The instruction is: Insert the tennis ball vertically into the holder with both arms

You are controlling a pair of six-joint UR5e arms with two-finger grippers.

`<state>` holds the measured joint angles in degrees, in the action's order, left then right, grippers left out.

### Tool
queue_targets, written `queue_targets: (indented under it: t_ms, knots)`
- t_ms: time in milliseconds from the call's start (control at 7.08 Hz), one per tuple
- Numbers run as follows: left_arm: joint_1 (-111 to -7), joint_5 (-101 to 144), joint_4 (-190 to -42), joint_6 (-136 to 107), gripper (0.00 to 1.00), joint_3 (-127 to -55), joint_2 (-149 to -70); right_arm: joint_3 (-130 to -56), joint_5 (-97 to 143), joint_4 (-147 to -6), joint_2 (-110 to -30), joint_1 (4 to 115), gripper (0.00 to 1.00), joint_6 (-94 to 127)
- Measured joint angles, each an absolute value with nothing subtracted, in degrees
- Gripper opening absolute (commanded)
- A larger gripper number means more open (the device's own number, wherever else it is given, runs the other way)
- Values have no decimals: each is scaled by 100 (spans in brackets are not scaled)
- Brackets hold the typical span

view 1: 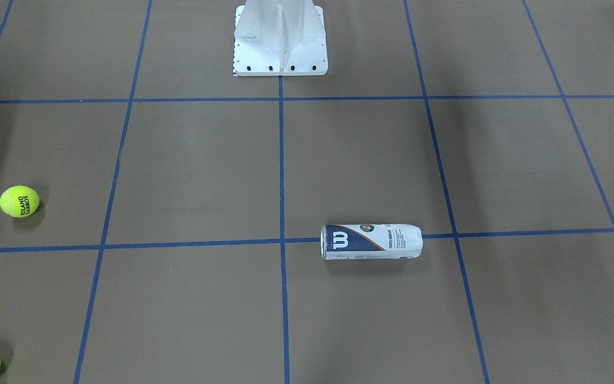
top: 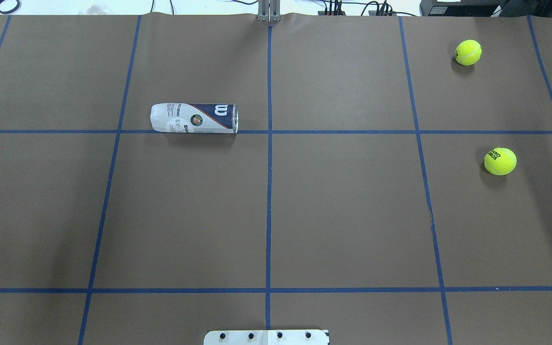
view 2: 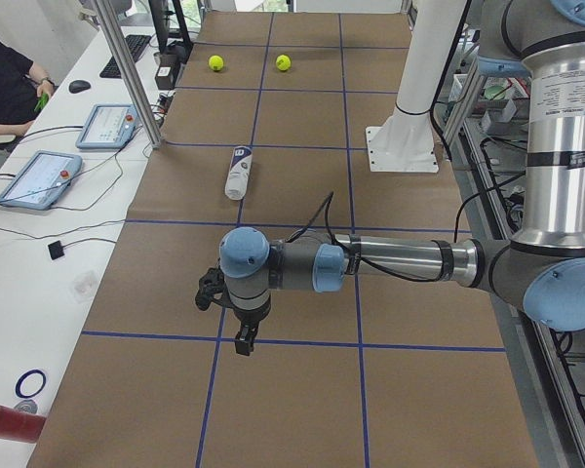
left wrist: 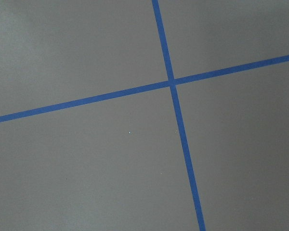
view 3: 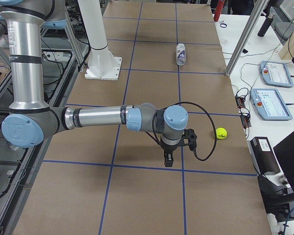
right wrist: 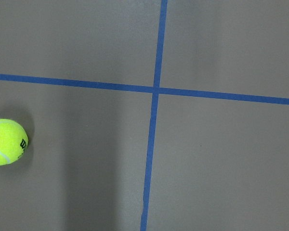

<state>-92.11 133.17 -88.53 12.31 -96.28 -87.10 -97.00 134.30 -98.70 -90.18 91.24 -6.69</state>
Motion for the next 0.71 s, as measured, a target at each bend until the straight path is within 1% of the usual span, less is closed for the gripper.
queue_targets:
  t_ms: [424, 565, 707]
  knots:
    - [-9190, 13566, -9023, 1203, 100, -10130, -8757, -9766, 13457, -9864, -8984, 9128, 100, -660]
    - [-9055, 13682, -9066, 1196, 100, -10315, -8942, -9791, 13462, -9864, -8970, 9126, 100, -661]
    - [-8755, 13600, -9081, 1208, 99, -10444, -9298, -9805, 13464, -9866, -8960, 9124, 100, -663]
